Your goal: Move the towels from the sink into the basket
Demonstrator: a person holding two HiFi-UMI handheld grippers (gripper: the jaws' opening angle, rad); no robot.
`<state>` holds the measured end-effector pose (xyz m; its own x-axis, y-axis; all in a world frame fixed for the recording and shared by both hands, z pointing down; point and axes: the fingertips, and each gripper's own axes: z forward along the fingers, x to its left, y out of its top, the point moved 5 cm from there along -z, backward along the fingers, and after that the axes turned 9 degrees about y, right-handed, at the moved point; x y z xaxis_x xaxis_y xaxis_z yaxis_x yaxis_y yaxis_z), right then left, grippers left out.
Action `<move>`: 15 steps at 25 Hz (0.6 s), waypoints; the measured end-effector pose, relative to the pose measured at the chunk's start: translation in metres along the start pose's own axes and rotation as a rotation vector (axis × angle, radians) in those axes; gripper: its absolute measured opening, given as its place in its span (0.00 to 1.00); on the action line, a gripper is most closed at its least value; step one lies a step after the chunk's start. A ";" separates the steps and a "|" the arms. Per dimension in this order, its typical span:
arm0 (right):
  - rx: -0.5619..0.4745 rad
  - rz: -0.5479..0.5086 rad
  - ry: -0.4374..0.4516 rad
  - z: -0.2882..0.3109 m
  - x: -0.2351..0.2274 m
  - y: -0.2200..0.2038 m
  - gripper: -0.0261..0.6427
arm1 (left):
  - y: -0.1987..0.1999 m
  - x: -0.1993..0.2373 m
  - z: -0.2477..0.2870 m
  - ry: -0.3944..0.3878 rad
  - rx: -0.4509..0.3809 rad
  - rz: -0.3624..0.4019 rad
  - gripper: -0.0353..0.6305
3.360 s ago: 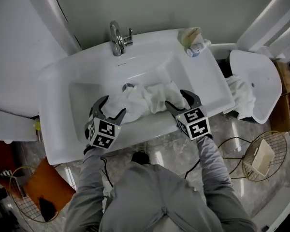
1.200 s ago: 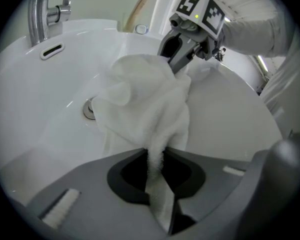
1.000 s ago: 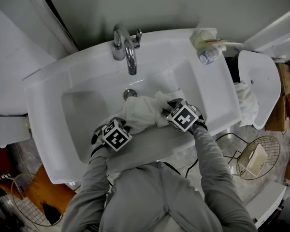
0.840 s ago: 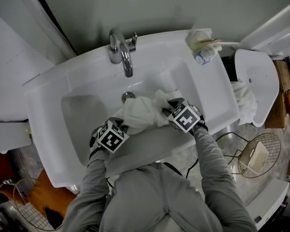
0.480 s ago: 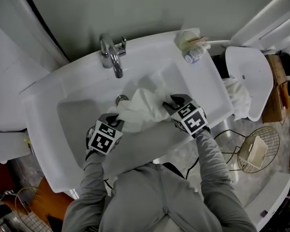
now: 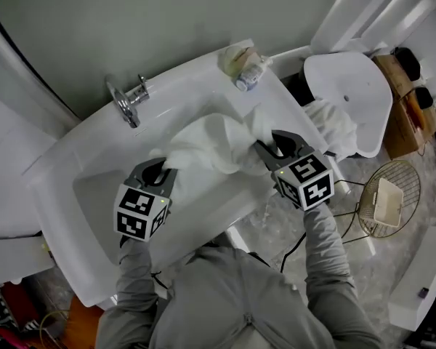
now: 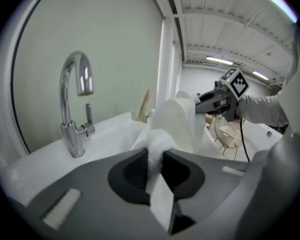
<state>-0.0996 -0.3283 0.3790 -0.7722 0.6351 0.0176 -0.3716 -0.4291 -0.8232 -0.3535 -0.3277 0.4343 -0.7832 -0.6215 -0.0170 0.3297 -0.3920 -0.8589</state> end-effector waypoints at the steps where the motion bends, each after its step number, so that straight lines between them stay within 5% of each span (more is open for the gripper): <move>1: -0.025 0.007 -0.026 -0.015 -0.005 0.000 0.20 | 0.011 -0.007 0.000 -0.003 -0.024 0.015 0.20; 15: -0.217 0.127 -0.330 -0.238 -0.053 -0.078 0.20 | 0.144 -0.181 0.017 -0.176 -0.264 0.223 0.20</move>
<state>0.0930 -0.1756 0.3073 -0.9418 0.3306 0.0605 -0.1730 -0.3227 -0.9306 -0.1552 -0.2836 0.3227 -0.5974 -0.7877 -0.1501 0.3172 -0.0602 -0.9464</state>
